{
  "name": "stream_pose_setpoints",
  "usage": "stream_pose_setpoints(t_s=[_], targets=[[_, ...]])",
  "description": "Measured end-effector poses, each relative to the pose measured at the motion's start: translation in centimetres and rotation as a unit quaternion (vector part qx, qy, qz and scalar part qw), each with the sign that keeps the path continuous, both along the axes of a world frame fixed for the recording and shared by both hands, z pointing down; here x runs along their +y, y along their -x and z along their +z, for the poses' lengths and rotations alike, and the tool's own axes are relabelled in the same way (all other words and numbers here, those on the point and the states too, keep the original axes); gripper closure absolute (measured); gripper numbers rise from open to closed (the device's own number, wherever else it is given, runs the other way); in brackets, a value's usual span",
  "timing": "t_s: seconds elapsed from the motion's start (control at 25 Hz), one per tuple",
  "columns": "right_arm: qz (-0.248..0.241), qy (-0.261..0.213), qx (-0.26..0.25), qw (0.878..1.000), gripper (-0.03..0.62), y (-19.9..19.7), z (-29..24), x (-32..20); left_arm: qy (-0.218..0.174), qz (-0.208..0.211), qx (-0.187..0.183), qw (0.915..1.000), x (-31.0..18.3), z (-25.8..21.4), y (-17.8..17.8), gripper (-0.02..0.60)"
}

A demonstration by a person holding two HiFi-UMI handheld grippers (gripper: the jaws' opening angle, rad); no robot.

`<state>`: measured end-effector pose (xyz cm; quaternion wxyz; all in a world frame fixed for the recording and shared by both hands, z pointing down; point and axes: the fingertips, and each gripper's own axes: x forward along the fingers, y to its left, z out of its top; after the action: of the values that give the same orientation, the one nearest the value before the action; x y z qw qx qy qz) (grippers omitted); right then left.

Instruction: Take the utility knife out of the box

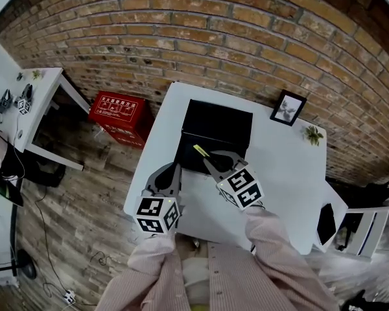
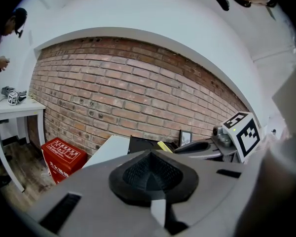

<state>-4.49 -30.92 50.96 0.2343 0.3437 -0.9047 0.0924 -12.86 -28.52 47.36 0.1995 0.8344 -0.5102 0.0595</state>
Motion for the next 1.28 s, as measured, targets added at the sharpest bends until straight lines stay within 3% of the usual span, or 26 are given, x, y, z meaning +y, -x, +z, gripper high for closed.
stream_pose_setpoints(t_s=[0.4,0.8,1.28], targets=[[0.056,-0.021,-0.108,0.992,0.539,-2.2,-4.7,0.6,-0.033,0.002,-0.006,0.9994,0.1,-3.1,0.7,0.589],[0.096,-0.066,-0.211,0.970,0.539,-4.5,-9.4,1.4,-0.057,-0.015,-0.002,0.9983,0.4,-5.5,2.0,0.589],[0.140,-0.134,-0.265,0.945,0.539,-8.1,-14.5,2.4,-0.100,-0.023,-0.018,0.9945,1.4,-9.2,3.2,0.589]])
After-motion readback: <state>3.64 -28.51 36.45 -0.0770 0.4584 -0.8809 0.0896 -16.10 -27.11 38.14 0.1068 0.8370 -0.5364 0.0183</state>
